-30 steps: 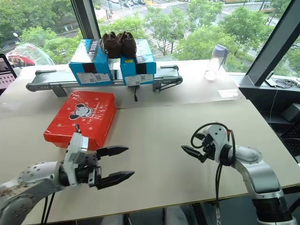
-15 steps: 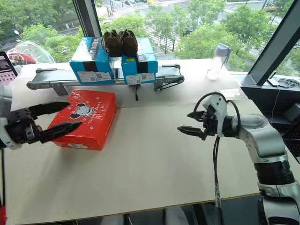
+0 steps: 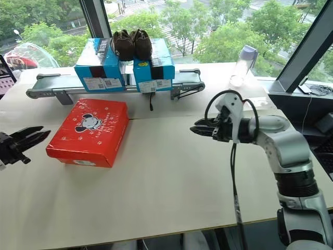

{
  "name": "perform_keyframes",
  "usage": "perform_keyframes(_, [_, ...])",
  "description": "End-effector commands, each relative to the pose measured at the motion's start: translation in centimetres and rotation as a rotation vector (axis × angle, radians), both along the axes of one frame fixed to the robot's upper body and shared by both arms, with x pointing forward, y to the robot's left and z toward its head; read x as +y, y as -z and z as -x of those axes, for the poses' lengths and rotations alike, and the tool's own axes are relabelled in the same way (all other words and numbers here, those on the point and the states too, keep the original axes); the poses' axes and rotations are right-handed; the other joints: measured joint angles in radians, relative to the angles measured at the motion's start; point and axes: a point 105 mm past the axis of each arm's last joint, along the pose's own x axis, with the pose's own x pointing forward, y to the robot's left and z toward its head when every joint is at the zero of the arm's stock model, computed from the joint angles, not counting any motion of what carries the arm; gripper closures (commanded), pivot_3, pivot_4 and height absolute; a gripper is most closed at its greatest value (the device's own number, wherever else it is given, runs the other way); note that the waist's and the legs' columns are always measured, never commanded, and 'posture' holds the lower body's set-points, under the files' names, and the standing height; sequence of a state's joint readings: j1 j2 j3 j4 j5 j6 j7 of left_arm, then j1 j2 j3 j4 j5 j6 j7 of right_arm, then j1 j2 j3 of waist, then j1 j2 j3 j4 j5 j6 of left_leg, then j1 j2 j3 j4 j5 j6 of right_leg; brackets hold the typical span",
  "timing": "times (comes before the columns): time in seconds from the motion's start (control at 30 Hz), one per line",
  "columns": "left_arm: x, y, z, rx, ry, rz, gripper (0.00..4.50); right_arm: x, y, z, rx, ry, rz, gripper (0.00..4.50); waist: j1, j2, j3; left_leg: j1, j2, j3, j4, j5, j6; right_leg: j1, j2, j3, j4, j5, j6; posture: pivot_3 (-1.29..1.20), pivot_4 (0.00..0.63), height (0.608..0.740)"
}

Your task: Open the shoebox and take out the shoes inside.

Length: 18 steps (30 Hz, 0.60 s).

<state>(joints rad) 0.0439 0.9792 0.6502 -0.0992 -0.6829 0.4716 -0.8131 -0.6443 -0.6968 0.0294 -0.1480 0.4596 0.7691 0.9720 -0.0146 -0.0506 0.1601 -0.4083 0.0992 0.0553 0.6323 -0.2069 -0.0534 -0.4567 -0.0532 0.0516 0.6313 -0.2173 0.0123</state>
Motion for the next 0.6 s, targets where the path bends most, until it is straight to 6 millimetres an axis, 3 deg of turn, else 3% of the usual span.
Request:
perform_keyframes(0.03, [1.4, -1.4, 0.1, -0.096, -0.050, -0.090, 4.50, 2.0, -0.5, 0.1, -0.049, -0.029, -0.025, 4.49, 0.002, 0.000, 0.000, 0.000, 0.000, 0.000, 0.000, 0.000, 0.000, 0.000, 0.000, 0.000, 0.000, 0.000, 0.000, 0.00, 0.150, 0.740])
perform_keyframes(0.2, [4.0, -0.9, -0.9, -0.111, -0.154, -0.183, 4.50, 3.9, 0.8, -0.6, -0.070, -0.046, -0.039, 4.49, 0.001, 0.000, 0.000, 0.000, 0.000, 0.000, 0.002, 0.000, 0.000, 0.000, 0.000, 0.000, 0.003, 0.001, 0.000, 0.00, 0.150, 0.740])
perform_keyframes(0.37, [6.9, 2.2, -3.8, -0.047, -0.289, -0.271, 4.50, 6.9, 3.1, -2.4, -0.076, -0.046, -0.024, 4.49, 0.001, 0.000, 0.000, 0.002, 0.000, 0.000, 0.006, 0.000, 0.000, 0.000, 0.001, 0.000, 0.010, 0.000, -0.001, 0.00, 0.150, 0.740])
perform_keyframes(0.6, [4.6, 6.3, -7.3, -0.001, -0.233, -0.261, 4.50, 9.9, 5.4, -3.8, -0.075, -0.041, 0.002, 4.49, 0.001, -0.001, -0.001, 0.000, 0.000, 0.000, 0.010, 0.000, 0.000, 0.000, 0.001, 0.000, 0.014, 0.000, -0.001, 0.00, 0.150, 0.740])
